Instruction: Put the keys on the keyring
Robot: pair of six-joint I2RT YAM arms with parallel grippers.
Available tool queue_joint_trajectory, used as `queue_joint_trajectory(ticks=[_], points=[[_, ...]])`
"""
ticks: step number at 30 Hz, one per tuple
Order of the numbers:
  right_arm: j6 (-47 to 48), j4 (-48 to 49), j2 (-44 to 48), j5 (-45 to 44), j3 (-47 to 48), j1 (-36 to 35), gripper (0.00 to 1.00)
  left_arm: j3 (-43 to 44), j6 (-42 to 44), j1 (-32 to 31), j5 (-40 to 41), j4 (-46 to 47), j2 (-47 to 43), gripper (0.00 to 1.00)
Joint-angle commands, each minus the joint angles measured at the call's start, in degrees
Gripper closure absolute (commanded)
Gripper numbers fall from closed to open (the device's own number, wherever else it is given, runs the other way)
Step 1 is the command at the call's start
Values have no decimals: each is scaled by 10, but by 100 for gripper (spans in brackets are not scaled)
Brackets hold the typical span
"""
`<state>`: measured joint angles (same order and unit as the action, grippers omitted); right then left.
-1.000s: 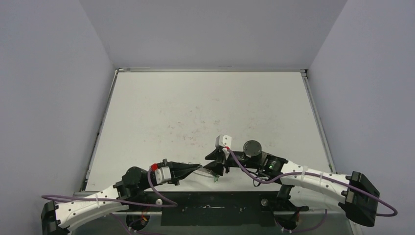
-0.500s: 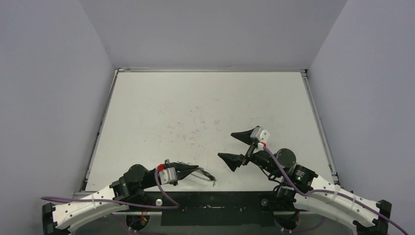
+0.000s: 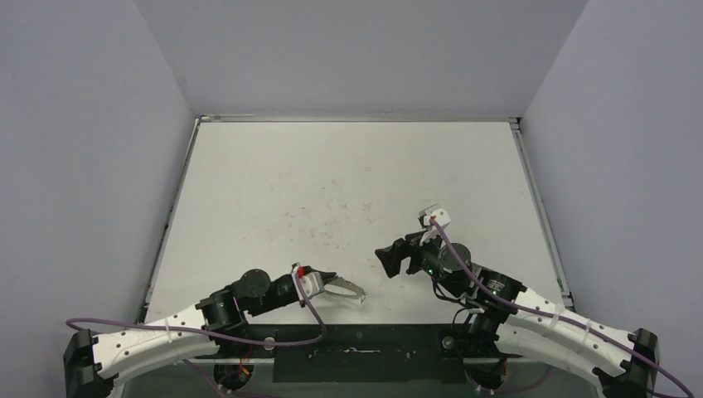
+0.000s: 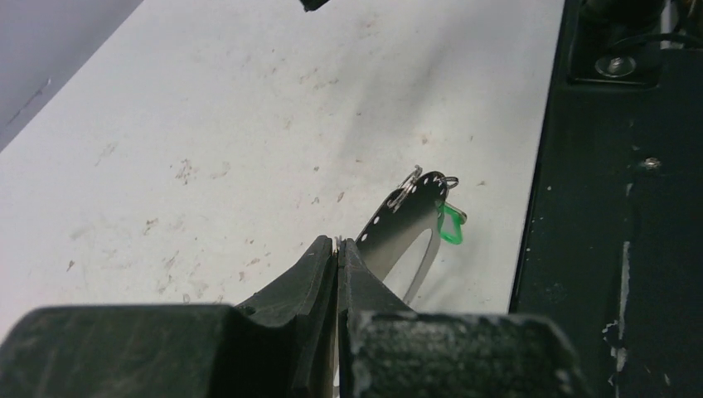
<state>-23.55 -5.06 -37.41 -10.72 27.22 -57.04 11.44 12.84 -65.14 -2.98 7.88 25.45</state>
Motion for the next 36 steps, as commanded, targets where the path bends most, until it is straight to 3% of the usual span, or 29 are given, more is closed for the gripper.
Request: queue_joint_trajectory(ticks=[1,5,11,17,22,26,32,36], points=[[-56,-28,-6,-33,31,9,0,41,-9,12,63,61,45,100],[-73,-29,-6,-27,21,18,0,45,-27,57,55,96,93,100],[-96,-17,-29,6,15,43,0,65,-59,188,-20,142,162,100],[-104,-18,-59,21,24,58,0,134,-55,271,-50,190,257,100],[-111,-17,-76,28,26,66,0,200,-44,282,-60,233,358,100],[-118,-27,-71,28,19,73,0,217,19,281,-73,248,420,100],[-138,-47,-41,23,-4,80,0,133,1,277,-91,346,469,100],[-151,-48,-23,28,-21,82,0,48,-33,259,-101,403,453,100]])
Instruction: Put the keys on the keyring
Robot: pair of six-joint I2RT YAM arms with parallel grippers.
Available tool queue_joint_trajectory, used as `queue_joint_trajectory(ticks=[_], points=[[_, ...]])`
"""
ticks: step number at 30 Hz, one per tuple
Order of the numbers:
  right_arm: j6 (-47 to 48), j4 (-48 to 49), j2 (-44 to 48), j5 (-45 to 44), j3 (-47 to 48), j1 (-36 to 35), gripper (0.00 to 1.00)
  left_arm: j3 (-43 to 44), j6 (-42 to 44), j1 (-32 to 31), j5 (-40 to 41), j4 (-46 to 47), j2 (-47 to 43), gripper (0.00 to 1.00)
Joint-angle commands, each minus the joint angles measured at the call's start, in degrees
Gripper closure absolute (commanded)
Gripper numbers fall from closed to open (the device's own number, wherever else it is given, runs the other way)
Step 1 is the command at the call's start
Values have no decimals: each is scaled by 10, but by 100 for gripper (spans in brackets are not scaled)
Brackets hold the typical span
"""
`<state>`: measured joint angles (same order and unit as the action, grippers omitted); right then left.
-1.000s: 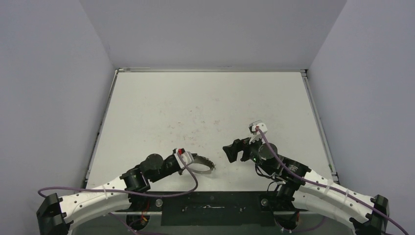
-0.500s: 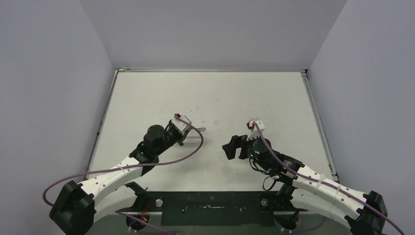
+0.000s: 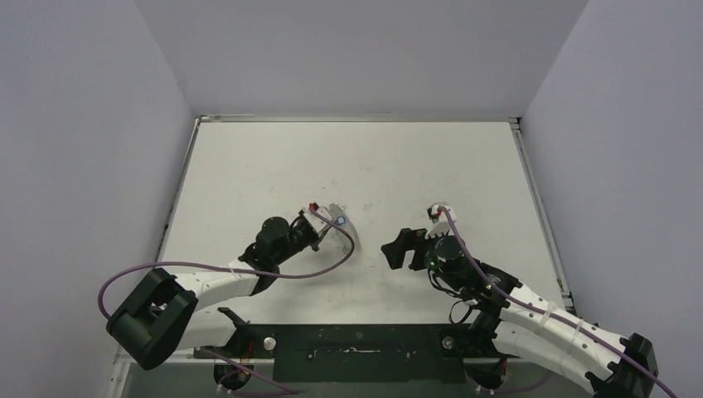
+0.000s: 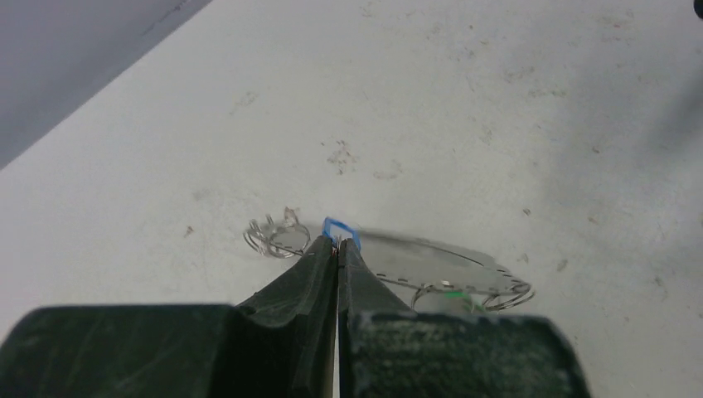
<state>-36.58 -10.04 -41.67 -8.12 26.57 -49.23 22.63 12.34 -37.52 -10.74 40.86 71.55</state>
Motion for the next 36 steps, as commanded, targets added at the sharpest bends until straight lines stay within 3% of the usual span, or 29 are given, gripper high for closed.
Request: queue_joint_trajectory(ticks=[1,7,11,16,18,19,27,36], points=[[-21,3,21,4,-18,4,0,-80,-34,-27,-18,75,-19,100],[-14,36,2,31,-27,6,0,-138,-82,-88,63,-19,-135,100],[-11,81,-40,59,-27,9,0,-161,-108,-95,88,-96,-225,100],[1,113,-95,85,-7,11,0,-163,-172,-97,137,-188,-333,58],[9,117,-117,101,2,12,0,-159,-202,-98,153,-228,-362,32],[11,118,-126,105,6,12,0,-155,-219,-97,159,-248,-374,5],[12,143,-204,120,18,12,0,-118,-375,-95,250,-391,-380,3],[3,185,-280,139,29,14,0,-73,-402,-51,155,-386,-235,3]])
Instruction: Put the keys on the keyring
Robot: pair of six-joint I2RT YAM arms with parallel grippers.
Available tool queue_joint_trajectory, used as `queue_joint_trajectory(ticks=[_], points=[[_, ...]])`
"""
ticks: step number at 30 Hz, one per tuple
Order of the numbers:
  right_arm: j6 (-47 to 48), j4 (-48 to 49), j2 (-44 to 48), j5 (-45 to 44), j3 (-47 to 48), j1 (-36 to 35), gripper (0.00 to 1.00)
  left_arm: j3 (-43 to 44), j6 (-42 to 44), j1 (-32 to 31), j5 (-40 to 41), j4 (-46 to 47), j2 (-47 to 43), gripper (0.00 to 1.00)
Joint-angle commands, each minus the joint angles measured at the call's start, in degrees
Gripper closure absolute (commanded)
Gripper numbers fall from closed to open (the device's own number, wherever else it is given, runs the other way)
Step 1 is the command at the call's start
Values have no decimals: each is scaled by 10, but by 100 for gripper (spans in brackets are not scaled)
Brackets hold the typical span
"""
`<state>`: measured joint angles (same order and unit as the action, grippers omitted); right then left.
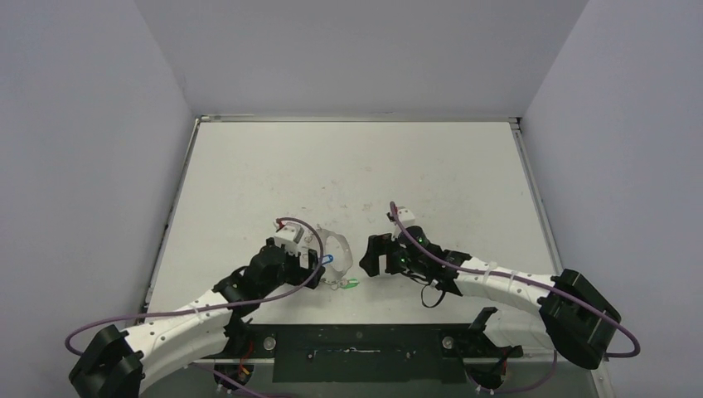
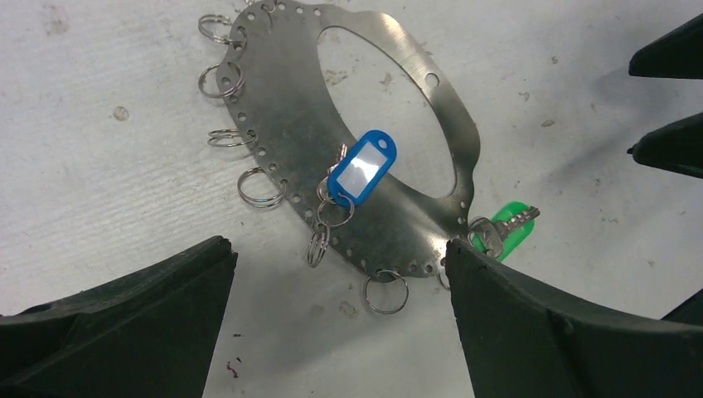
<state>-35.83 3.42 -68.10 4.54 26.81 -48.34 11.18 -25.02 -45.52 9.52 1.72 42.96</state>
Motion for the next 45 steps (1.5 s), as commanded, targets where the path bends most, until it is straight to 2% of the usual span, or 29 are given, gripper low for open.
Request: queue_joint_trajectory(ticks=[1,6,12,17,22,26,28,32,34,36,39,42,43,45], points=[[-4,52,-19,14,27,6,0,46,-29,40,-67,21,69,3],[-6,54,-20,36,22,29,0,52,-21,74,-143,115,150,3],[-5,43,17,71,-2,93,0,70,10,103,-197,253,270,3],[30,-28,75,80,-7,152,0,127,10,165,-293,280,342,3],[72,-95,145,30,-9,216,0,137,10,218,-300,293,312,3],[112,-131,168,-102,5,277,0,131,15,299,-291,283,253,3],[97,-144,163,-171,16,306,0,124,31,324,-254,278,224,3],[145,-148,151,-242,47,350,0,115,121,338,-133,241,149,3],[189,-108,140,-304,33,352,0,102,186,338,-75,232,114,3],[233,-11,131,-345,-5,354,0,77,243,338,0,242,102,3],[281,126,110,-306,-75,357,0,22,303,344,82,326,135,3],[319,275,38,-326,-120,358,0,-1,312,365,62,403,219,3],[319,268,25,-328,-107,360,0,1,323,375,45,434,254,3],[329,322,-15,-327,-107,361,0,37,326,384,13,399,290,3]])
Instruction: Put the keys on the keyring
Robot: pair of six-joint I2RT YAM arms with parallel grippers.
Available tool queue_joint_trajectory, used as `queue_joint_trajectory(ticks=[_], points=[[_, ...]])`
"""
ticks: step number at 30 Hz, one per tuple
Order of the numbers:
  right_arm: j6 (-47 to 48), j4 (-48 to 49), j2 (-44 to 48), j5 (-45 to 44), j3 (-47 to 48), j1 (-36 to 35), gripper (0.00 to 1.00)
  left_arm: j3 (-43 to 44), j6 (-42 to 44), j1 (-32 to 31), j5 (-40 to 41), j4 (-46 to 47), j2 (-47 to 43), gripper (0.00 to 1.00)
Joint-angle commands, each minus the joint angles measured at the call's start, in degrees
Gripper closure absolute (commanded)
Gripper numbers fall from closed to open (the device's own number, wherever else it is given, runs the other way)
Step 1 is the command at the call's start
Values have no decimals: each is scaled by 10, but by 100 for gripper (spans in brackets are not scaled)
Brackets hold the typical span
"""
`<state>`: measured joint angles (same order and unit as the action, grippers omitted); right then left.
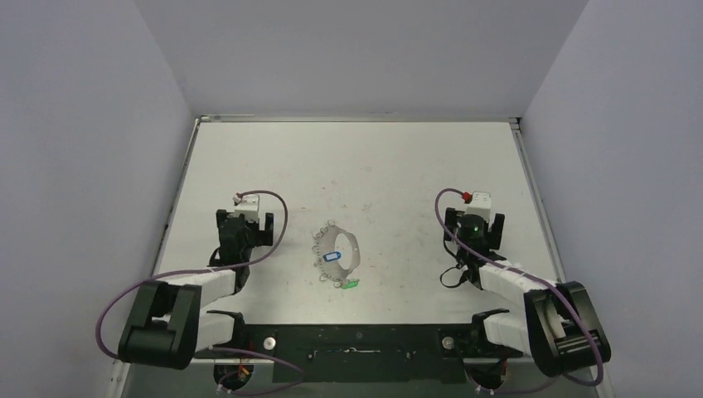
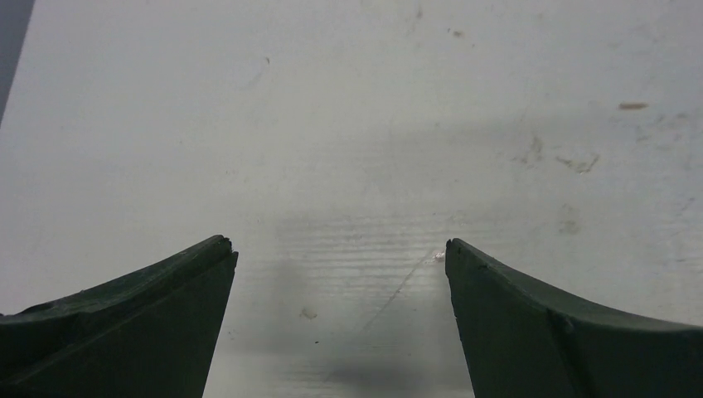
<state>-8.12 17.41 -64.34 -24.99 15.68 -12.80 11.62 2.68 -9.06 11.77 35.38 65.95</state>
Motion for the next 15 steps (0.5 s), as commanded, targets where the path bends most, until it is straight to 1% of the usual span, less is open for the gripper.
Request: queue_joint_trajectory(ticks=[1,4,6,7,8,10,11,13,14,15], points=[[52,228,-70,-35,-3,7,0,41,46,27,-13,76,80,3],[44,343,-115,-62,-23,16,0,53,45,49,-31,120,125,3],[45,420,-155,-65,-38,23,0,61,21,68,-51,130,141,3],[38,461,-185,-63,-44,30,0,57,5,74,-66,137,140,3],[28,505,-219,-53,-51,39,0,52,6,79,-87,153,144,3],[39,604,-288,-22,-59,45,0,43,9,85,-91,202,183,3],[45,614,-304,-23,-56,44,0,39,8,87,-99,237,214,3],[30,529,-276,-35,-35,43,0,36,3,114,-111,314,273,3],[30,497,-272,-35,-19,43,0,39,-7,120,-113,305,262,3],[37,476,-283,-35,0,43,0,48,-11,123,-114,245,246,3]])
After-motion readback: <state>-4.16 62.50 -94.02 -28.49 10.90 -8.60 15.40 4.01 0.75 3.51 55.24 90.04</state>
